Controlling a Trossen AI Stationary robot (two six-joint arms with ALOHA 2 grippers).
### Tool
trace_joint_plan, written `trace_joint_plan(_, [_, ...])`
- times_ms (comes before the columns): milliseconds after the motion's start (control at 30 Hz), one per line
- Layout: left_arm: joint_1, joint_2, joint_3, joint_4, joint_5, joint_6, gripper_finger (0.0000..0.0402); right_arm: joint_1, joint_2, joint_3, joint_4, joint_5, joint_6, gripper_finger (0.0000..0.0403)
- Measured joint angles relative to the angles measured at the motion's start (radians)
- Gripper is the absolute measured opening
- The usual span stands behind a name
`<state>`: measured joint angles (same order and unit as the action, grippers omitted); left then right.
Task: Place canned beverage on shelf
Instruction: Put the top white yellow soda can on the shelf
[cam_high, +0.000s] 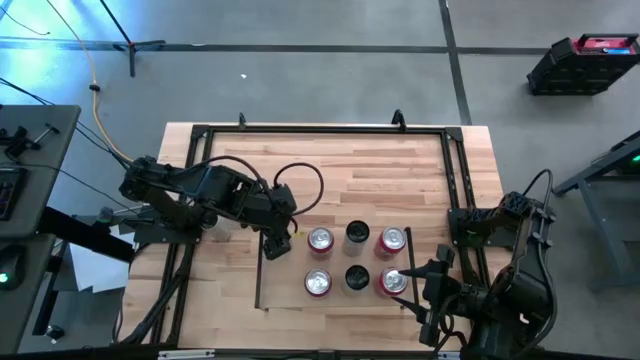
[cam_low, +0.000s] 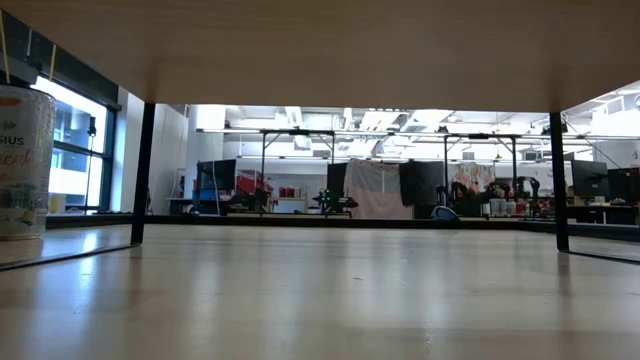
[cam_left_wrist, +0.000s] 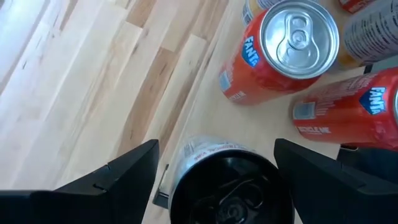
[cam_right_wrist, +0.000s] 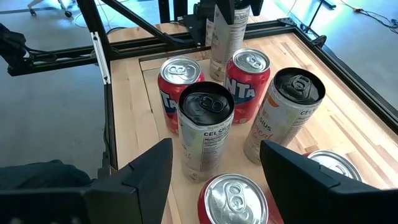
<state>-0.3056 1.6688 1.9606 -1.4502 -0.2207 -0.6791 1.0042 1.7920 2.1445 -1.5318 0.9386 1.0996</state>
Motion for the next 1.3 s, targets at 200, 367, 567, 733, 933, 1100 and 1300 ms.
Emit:
trace_joint_plan(200, [0.005,0.000,0.000,0.020,-0.029,0.021,0.0310,0.000,0.000,0.000,0.000,0.000,-0.002,0.0228])
trace_joint_plan(367, [0.005,0.000,0.002,0.055,-0.011,0.046,0.0310,0.000,0.000,0.000,0.000,0.000,-0.008,0.0228])
trace_joint_plan(567, [0.005,0.000,0.085,0.061,-0.001,0.088,0.0310,0.000,0.000,0.000,0.000,0.000,-0.008,0.0228])
trace_joint_plan(733, [-0.020,-0.010,0.208,0.055,-0.137,0.188,0.0310,0.000,0.000,0.000,-0.001,0.000,-0.008,0.0228])
trace_joint_plan(933, [-0.014,-0.057,0.220,-0.035,-0.216,0.270,0.0310,-0.003,0.000,0.000,0.003,0.000,0.000,0.0228])
trace_joint_plan(1100, [-0.014,-0.095,0.218,-0.105,-0.244,0.317,0.0310,-0.003,0.000,0.000,0.014,0.000,0.000,0.0228])
trace_joint_plan(1300, [0.001,-0.181,0.113,-0.069,-0.244,0.355,0.0310,-0.003,0.000,0.000,0.028,0.000,0.000,0.0228])
